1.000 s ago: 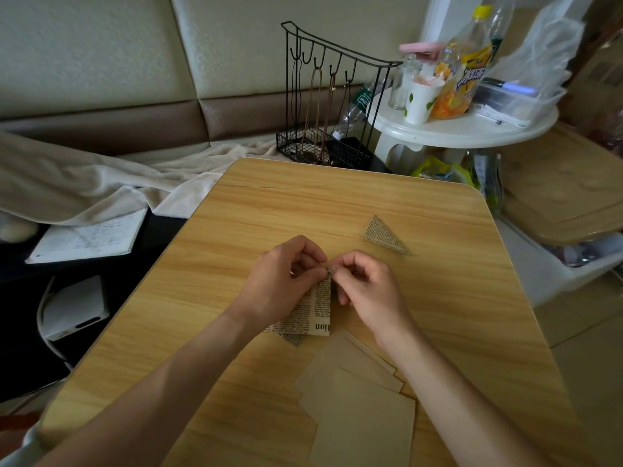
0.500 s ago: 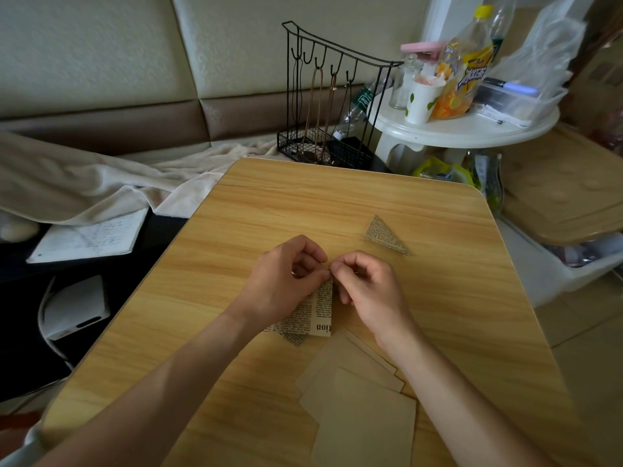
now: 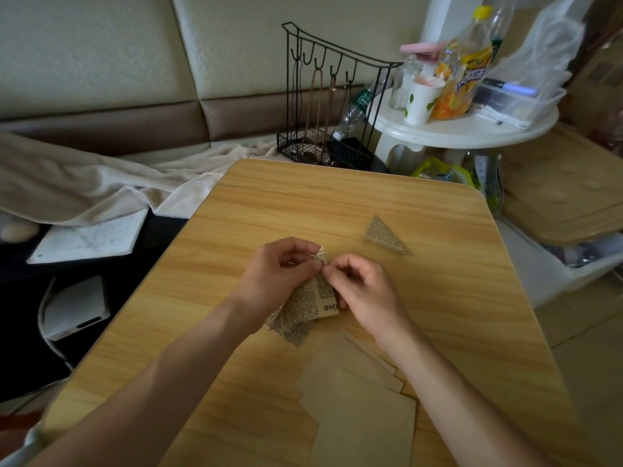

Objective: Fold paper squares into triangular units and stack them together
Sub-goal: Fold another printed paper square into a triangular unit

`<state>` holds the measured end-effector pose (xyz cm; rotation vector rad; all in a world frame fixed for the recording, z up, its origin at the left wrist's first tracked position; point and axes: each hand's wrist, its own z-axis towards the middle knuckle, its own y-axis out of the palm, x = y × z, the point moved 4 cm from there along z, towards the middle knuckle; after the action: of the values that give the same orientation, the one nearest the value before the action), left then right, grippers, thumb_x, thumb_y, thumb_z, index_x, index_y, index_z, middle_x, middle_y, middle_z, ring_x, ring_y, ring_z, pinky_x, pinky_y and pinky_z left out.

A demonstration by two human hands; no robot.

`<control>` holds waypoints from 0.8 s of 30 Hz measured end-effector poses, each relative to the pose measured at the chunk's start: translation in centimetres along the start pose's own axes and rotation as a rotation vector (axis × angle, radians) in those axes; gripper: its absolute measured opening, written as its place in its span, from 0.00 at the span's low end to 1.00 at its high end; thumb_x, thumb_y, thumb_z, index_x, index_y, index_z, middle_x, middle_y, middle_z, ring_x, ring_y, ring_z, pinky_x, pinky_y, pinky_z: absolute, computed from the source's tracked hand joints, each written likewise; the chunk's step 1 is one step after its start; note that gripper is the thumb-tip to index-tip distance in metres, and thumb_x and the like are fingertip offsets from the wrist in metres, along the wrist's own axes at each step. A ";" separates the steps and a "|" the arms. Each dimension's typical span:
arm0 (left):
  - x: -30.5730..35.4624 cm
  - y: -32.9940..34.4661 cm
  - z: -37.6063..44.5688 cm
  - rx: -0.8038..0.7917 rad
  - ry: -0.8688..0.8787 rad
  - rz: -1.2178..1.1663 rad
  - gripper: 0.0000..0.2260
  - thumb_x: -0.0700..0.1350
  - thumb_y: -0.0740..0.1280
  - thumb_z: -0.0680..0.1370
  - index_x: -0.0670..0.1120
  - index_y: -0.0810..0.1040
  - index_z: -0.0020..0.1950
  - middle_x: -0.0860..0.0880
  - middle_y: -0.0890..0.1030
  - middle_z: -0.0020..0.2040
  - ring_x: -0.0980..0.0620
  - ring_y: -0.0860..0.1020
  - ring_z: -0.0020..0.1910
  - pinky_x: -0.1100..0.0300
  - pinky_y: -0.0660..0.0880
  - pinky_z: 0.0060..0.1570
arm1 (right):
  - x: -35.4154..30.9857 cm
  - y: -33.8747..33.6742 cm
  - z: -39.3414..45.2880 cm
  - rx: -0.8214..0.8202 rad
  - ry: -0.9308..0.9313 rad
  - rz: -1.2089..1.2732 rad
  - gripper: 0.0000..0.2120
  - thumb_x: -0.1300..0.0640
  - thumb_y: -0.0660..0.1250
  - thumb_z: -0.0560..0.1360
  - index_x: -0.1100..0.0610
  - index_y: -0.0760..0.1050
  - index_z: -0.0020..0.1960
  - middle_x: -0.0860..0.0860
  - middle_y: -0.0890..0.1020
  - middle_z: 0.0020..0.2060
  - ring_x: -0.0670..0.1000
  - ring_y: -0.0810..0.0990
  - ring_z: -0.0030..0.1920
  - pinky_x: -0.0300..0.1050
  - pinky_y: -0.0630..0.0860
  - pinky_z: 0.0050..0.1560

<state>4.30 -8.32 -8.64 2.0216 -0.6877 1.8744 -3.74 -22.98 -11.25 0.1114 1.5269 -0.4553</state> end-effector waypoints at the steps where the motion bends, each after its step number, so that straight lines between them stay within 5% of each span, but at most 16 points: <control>1: 0.0 0.1 0.0 -0.001 -0.010 -0.003 0.06 0.39 0.74 0.78 0.48 0.85 0.53 0.53 0.84 0.39 0.59 0.82 0.38 0.67 0.76 0.37 | 0.0 0.0 0.0 0.001 -0.002 -0.007 0.06 0.54 0.71 0.80 0.51 0.82 0.44 0.45 0.80 0.32 0.45 0.77 0.31 0.45 0.74 0.33; 5: 0.1 0.2 0.0 0.000 0.000 0.019 0.03 0.42 0.72 0.79 0.46 0.85 0.51 0.51 0.84 0.40 0.59 0.80 0.37 0.68 0.74 0.35 | -0.2 0.1 0.0 -0.014 -0.007 -0.007 0.07 0.55 0.71 0.80 0.53 0.81 0.43 0.46 0.77 0.28 0.47 0.75 0.31 0.48 0.73 0.35; 12: 0.1 0.0 0.0 0.022 0.020 0.037 0.03 0.41 0.71 0.80 0.44 0.84 0.51 0.52 0.81 0.38 0.62 0.76 0.32 0.70 0.71 0.31 | -0.5 0.0 -0.2 -0.016 0.011 0.027 0.07 0.54 0.69 0.81 0.50 0.82 0.45 0.51 0.83 0.37 0.47 0.78 0.37 0.48 0.74 0.39; 18: -0.1 0.0 0.1 0.031 -0.020 0.002 0.02 0.42 0.71 0.80 0.46 0.84 0.48 0.54 0.81 0.35 0.61 0.76 0.31 0.68 0.72 0.31 | -0.8 0.1 -0.2 -0.037 -0.007 0.018 0.19 0.38 0.66 0.75 0.53 0.80 0.43 0.54 0.81 0.37 0.52 0.79 0.39 0.54 0.74 0.42; 24: 0.0 0.0 0.0 0.020 -0.037 -0.013 0.05 0.46 0.72 0.80 0.47 0.84 0.46 0.49 0.80 0.39 0.55 0.76 0.37 0.59 0.74 0.38 | 0.0 0.2 0.0 -0.042 -0.017 -0.028 0.11 0.47 0.69 0.77 0.54 0.80 0.42 0.44 0.76 0.29 0.46 0.73 0.32 0.51 0.70 0.36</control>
<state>4.24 -8.33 -8.59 2.0732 -0.6670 1.8480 -3.68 -22.77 -11.30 0.0539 1.5224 -0.4454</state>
